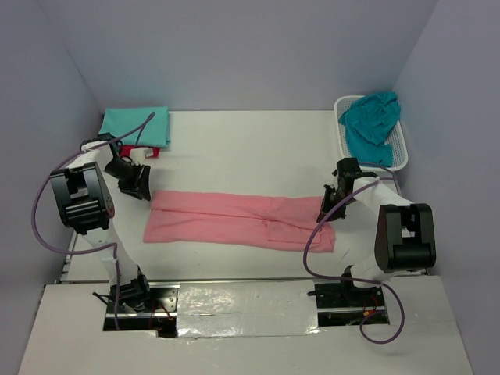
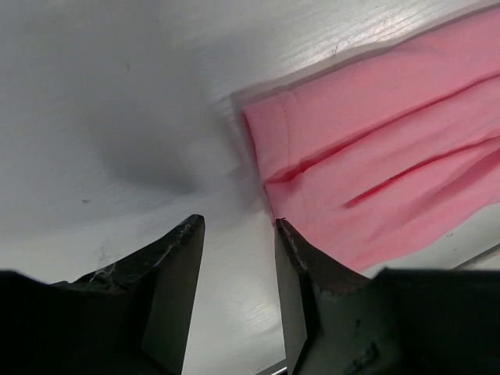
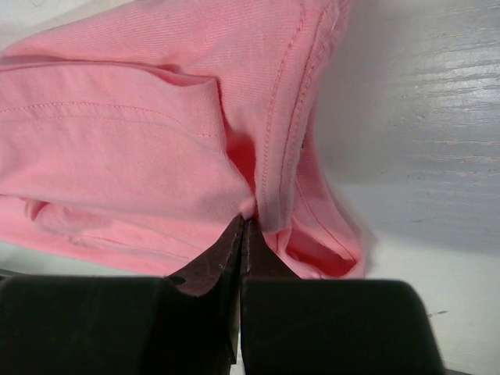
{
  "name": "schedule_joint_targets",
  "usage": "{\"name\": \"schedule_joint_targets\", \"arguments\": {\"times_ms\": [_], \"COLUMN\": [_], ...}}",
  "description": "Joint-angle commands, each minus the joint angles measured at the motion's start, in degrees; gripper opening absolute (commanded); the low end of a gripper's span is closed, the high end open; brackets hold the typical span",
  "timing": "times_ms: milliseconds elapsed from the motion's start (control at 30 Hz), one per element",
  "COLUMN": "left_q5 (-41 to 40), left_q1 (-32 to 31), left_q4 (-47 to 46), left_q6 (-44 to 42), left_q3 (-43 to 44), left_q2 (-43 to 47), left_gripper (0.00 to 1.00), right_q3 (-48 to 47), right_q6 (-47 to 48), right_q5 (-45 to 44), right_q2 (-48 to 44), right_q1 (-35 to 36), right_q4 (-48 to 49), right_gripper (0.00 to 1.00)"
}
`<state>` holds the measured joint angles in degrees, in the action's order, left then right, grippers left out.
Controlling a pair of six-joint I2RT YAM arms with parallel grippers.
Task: Fold and stack the t-shirts
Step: Fold the other side of the tshirt into a rectangle
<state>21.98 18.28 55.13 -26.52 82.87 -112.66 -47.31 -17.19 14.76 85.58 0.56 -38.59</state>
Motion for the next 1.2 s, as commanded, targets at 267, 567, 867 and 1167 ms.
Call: {"name": "schedule_joint_targets", "arguments": {"times_ms": [267,567,867,1167], "left_q5": [5.7,8.1,7.2,8.3], "left_q1": [-1.2,-2.8,-2.8,-2.8], "left_q4": [-4.9,-4.8,-3.4,1.0], "left_q6": [2.6,3.1,1.7,-1.1], "left_q3": [-2.6,-4.0,-5.0,-3.1], "left_q2": [1.6,2.8,4.1,4.7], "left_gripper": [0.53,0.49,0.33,0.0], "right_q3": [-0.9,-0.6,-0.7,-1.0], "right_q6": [0.7,0.7,0.8,0.8], "right_q5": [-1.1,-1.2,-1.1,-0.6], "right_q2": [-0.1,-0.1,0.2,0.1], "right_q1": [-0.1,-0.2,-0.1,-0.1], "right_q4": [0.4,0.4,0.4,0.4], "right_gripper": [0.0,0.0,0.0,0.0]}}
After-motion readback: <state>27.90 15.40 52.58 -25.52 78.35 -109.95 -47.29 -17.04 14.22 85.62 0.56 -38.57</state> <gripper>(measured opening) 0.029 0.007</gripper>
